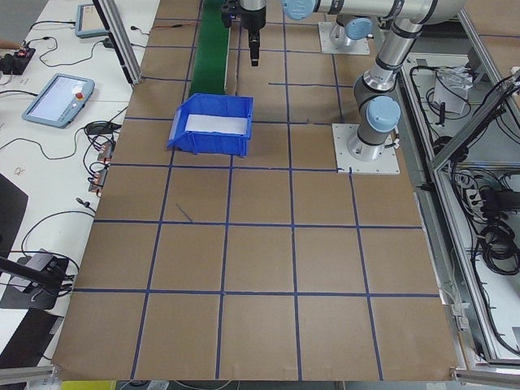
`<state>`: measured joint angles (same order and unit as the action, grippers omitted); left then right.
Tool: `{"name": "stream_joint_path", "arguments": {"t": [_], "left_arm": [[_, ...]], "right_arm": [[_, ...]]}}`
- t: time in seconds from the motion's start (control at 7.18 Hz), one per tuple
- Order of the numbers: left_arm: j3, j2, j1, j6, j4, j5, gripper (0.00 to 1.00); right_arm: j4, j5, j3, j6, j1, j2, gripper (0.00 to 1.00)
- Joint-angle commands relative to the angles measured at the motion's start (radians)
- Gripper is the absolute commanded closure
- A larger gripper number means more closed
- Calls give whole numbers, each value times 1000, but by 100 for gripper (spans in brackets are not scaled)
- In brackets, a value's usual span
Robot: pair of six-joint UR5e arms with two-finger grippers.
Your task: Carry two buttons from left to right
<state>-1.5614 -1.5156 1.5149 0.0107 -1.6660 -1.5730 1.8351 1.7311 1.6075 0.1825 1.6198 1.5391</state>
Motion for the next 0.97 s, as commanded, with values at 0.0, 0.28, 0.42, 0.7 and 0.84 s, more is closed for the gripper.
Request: {"name": "stream_joint_path", "arguments": {"t": [0.0,0.28,0.42,0.7,0.84], "left_arm": [[0,0,-1,0,0,-1,0],[0,0,1,0,0,1,0],[0,0,-1,0,0,1,0],[0,0,1,0,0,1,0],[1,0,1,0,0,1,0]], "right_arm": [[-11,-103,0,-52,6,-1,0],[-11,-114,0,-80,5,-2,0],[-8,-116,2,-80,5,-2,0],[-2,-116,5,-78,5,-5,0],[-2,-117,3,-77,3,-7,0]]}}
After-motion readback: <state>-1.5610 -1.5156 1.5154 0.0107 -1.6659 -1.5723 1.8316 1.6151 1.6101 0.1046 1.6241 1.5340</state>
